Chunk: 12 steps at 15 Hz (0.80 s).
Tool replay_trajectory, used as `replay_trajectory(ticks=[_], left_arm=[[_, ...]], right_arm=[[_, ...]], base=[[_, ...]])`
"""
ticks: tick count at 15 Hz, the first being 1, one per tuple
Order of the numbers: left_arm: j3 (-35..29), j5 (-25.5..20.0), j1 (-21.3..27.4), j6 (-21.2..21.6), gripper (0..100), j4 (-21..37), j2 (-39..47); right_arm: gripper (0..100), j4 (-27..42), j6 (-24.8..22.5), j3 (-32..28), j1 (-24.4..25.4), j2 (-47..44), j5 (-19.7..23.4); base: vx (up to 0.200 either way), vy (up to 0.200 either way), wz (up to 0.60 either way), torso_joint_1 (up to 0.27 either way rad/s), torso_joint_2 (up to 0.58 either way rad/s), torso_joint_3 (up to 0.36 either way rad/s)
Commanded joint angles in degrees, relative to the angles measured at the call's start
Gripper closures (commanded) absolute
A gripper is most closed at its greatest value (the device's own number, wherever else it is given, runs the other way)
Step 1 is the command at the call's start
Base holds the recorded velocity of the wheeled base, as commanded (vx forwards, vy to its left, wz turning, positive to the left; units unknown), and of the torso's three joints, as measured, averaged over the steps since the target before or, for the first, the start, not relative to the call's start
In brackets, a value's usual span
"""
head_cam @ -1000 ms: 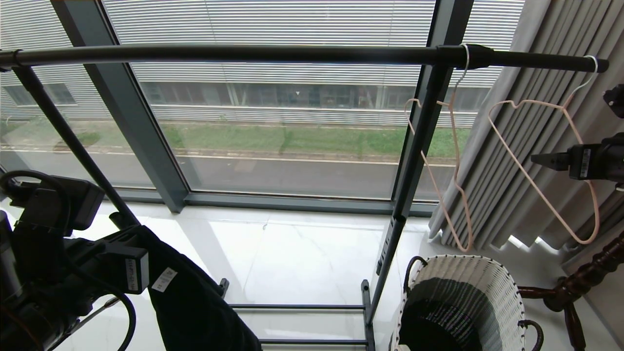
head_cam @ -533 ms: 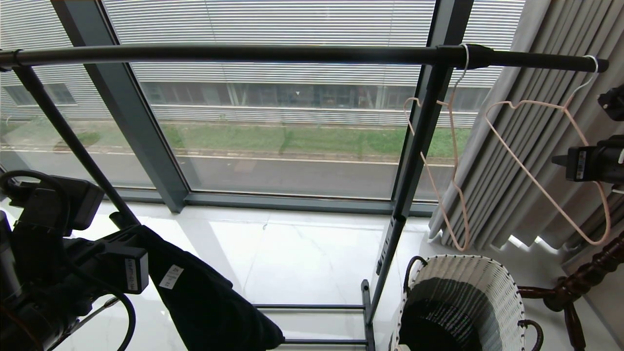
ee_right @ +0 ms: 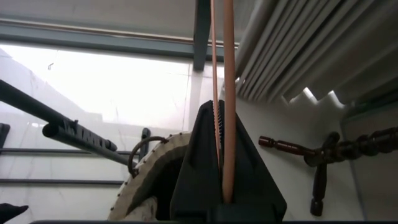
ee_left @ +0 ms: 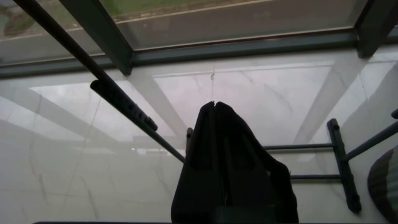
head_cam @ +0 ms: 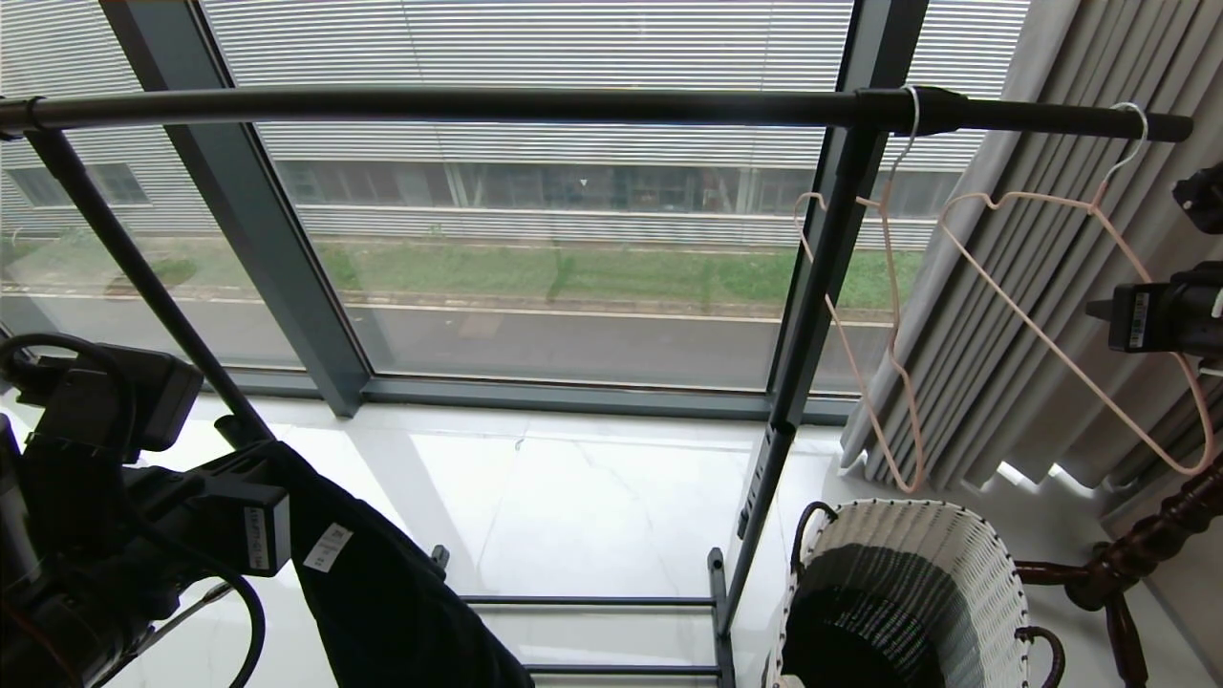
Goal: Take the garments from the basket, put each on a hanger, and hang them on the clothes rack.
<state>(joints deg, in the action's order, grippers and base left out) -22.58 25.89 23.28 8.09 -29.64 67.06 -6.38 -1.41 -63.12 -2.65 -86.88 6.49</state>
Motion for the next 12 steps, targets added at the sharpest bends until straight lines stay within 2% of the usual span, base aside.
replay_trajectory(ticks=[1,7,12], left_arm=[[-0.01,0.03,0.01,-0.01,100,0.02,-0.09],[-0.01,0.03,-0.08,0.08,100,0.02,-0.09],[-0.01,0.03,-0.26,0.34,100,0.02,-0.09]], right_arm=[[100,-0.13,0.27,-0.07,-0.08,0.66,0.02],[100,-2.50,1.24,0.28,-0.08,5.23,0.02],[100,-2.33,1.24,6.78,-0.08,12.79,0.19]], base=[[0.000,0.000,0.00,0.000,0.00,0.000],[0.000,0.000,0.00,0.000,0.00,0.000],[0.000,0.000,0.00,0.000,0.00,0.000]])
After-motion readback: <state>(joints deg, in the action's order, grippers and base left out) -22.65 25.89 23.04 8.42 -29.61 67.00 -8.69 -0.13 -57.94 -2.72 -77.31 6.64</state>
